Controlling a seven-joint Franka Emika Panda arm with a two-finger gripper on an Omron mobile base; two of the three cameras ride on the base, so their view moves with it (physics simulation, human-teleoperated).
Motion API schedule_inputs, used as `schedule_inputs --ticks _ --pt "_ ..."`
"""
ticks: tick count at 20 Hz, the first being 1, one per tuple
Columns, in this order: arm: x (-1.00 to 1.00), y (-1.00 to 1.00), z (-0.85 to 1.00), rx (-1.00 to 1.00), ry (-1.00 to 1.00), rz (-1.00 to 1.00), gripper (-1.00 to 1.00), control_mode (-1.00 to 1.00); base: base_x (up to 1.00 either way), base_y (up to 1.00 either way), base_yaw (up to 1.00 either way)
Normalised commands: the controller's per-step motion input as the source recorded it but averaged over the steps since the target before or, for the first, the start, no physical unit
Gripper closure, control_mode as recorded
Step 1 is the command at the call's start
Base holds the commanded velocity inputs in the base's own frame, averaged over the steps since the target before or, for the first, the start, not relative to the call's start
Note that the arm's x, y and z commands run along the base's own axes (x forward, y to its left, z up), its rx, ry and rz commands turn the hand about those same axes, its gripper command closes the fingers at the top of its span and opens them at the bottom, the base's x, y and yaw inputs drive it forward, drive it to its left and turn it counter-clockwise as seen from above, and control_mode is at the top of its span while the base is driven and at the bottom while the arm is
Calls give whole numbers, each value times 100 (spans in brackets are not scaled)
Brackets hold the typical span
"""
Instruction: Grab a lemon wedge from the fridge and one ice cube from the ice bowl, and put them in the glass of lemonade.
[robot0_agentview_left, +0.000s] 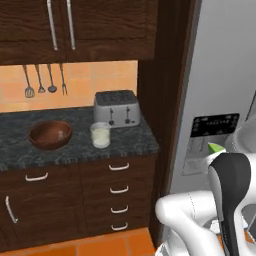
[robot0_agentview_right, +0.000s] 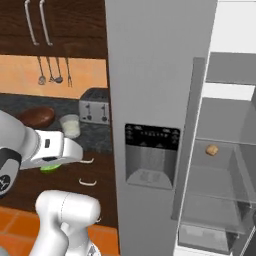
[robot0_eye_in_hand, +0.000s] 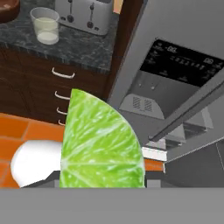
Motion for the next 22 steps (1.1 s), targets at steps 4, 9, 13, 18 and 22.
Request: schedule_inputs --ticks 4,9,13,18,22 --pt "0 0 0 0 0 0 100 100 23 100 -14" --pt "0 0 0 0 0 0 100 100 49 97 -14" --pt "0 0 0 0 0 0 100 100 56 28 -1" --pt "0 0 0 0 0 0 100 100 29 15 -12" --pt "0 0 0 0 0 0 100 100 39 79 -24"
